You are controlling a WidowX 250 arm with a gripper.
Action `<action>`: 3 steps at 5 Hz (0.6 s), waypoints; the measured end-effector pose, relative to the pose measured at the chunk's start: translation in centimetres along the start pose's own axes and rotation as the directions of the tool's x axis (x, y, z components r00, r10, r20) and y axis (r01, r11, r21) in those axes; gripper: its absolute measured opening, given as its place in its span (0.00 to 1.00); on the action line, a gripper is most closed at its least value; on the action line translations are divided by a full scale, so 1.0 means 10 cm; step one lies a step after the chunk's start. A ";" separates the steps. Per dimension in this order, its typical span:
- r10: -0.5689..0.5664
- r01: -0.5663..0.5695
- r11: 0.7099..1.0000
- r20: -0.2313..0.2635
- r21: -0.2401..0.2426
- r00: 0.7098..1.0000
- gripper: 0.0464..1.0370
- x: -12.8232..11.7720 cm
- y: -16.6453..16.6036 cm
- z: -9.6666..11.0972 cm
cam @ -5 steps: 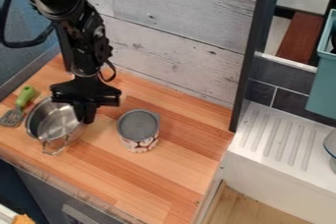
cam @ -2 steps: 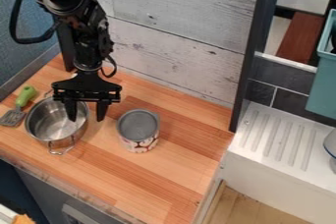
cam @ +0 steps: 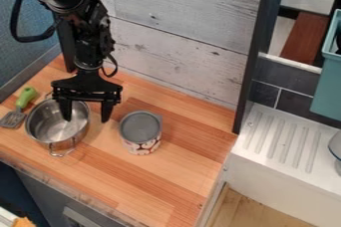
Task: Moved the silver pot to the bottom left of the table
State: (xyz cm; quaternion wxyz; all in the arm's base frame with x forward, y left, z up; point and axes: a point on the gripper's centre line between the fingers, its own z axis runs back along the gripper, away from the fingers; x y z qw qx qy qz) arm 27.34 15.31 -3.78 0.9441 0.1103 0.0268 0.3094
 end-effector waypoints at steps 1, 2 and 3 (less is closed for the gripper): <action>0.035 -0.033 0.998 0.055 -0.046 0.998 0.96 -0.02 0.03 0.14; 0.062 -0.059 0.998 0.122 -0.031 0.991 0.96 0.01 0.09 0.38; 0.054 -0.043 0.997 0.187 -0.064 0.981 0.96 0.02 0.05 0.53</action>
